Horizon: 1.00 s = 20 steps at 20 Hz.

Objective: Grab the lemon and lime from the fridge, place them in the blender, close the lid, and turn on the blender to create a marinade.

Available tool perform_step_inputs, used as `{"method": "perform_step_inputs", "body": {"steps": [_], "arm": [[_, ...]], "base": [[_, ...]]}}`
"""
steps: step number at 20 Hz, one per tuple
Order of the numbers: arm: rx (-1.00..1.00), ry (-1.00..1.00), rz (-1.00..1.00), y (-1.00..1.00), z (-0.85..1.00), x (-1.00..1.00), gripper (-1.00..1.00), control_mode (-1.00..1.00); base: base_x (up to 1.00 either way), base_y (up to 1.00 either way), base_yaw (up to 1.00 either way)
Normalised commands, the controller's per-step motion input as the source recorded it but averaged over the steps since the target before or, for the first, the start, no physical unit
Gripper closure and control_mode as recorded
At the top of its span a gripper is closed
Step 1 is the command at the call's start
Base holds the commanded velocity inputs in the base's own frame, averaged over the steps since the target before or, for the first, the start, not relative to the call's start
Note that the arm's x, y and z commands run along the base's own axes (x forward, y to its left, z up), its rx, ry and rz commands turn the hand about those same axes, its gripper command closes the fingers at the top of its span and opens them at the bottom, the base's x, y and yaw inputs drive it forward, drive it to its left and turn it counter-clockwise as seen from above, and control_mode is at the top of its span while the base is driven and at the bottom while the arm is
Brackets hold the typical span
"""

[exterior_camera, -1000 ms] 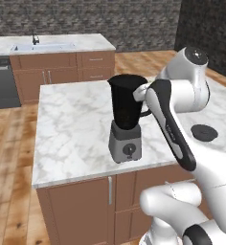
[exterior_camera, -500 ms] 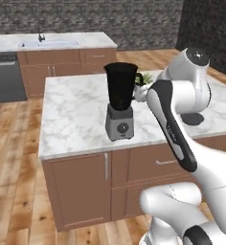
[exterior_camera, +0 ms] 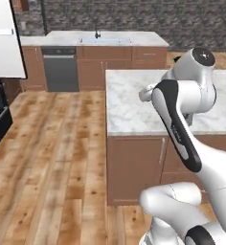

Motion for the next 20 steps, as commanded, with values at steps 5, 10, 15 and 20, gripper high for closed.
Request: {"method": "perform_step_inputs", "body": {"steps": [5, 10, 15, 20], "arm": [[0.00, 0.00, 0.00, 0.00, 0.00, 0.00, -1.00, 1.00], [0.00, 0.00, 0.00, 0.00, 0.00, 0.00, -1.00, 1.00], [0.00, 0.00, 0.00, 0.00, 0.00, 0.00, -1.00, 1.00], [0.00, 0.00, 0.00, 0.00, 0.00, 0.00, -1.00, 1.00]], "base": [[0.44, 1.00, 0.30], [0.87, 0.87, 0.13], [0.85, 0.67, -0.10], [0.82, 0.59, -0.29]]}}
